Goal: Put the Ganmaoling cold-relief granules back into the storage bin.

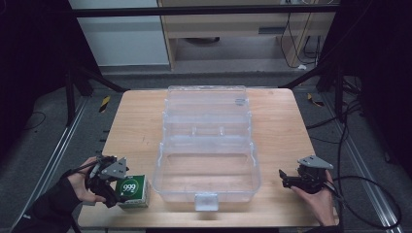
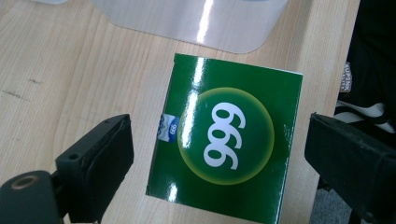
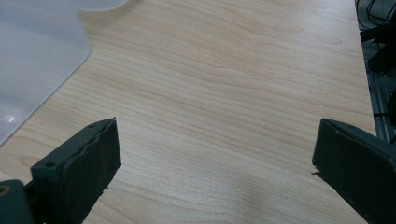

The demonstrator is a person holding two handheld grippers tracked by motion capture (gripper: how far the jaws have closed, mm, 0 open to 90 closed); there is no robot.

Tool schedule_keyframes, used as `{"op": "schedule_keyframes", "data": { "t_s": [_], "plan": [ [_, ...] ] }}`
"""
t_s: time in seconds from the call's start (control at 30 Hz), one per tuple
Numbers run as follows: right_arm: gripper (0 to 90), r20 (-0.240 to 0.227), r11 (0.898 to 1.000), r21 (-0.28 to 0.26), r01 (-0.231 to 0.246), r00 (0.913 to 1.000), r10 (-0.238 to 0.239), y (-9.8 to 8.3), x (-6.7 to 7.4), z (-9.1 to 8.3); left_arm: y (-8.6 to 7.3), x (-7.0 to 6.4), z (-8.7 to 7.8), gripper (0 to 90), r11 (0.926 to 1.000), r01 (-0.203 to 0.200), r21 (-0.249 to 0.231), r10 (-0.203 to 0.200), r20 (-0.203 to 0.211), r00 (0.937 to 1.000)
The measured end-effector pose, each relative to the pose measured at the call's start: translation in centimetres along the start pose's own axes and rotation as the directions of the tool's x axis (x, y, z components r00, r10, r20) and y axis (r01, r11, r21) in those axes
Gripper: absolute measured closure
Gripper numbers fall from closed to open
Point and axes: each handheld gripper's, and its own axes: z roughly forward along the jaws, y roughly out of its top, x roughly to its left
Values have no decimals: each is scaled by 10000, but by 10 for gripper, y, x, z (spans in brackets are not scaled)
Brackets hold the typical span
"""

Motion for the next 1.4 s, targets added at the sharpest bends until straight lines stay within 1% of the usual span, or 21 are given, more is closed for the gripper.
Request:
{"op": "schedule_keyframes", "data": {
  "t_s": [0.03,0.07,0.13,0.17,0.23,0.33,0.4,0.63,0.7,0.77,0.9,1.0,1.1,1.2,1.27,1.4],
  "plan": [
    [13,0,10000,0,0,10000,0,0,0,0,0,0,0,70,10000,0,0,0,0,10000],
    [12,-4,10000,79,35,10000,-35,0,1,0,0,0,3,69,9999,-95,109,95,55,9999],
    [12,-7,9999,90,106,9999,-106,0,1,1,0,-1,5,66,9998,-91,156,90,75,9999],
    [11,-41,9999,144,80,10000,-79,0,1,1,0,-1,8,65,9996,-166,227,163,151,9998],
    [11,-49,9998,158,126,9999,-125,-1,1,2,-1,-2,11,65,9993,-181,317,174,221,9996],
    [9,-86,9997,162,166,9998,-165,-1,2,3,-2,-2,13,69,9992,-223,333,213,297,9993],
    [8,-110,9996,217,167,9998,-165,-1,2,3,-2,-1,15,69,9984,-266,497,254,254,9994],
    [6,-161,9991,338,258,9996,-253,-2,3,4,0,2,24,69,9972,-433,608,407,426,9983],
    [6,-149,9988,377,307,9994,-301,-2,3,5,-1,3,29,69,9969,-420,664,384,545,9978],
    [6,-166,9988,390,307,9994,-300,-2,3,5,-2,4,31,69,9968,-420,686,380,592,9975],
    [6,-194,9983,423,397,9991,-389,-2,4,6,-5,5,41,70,9967,-305,747,244,810,9964],
    [7,-235,9979,500,401,9990,-390,-2,5,6,-7,7,43,77,9971,-303,704,238,913,9955],
    [7,-263,9975,477,518,9984,-506,-2,5,7,-7,6,43,92,9973,-294,674,231,937,9953],
    [7,-258,9972,542,519,9984,-506,-2,5,7,-7,6,42,108,9972,-280,694,214,935,9954],
    [7,-280,9971,551,527,9983,-512,-2,5,7,-7,7,40,129,9966,-189,798,111,974,9952],
    [8,-281,9971,557,516,9983,-501,-2,5,7,-7,6,39,138,9960,32,888,-125,1045,9944]
  ]
}}
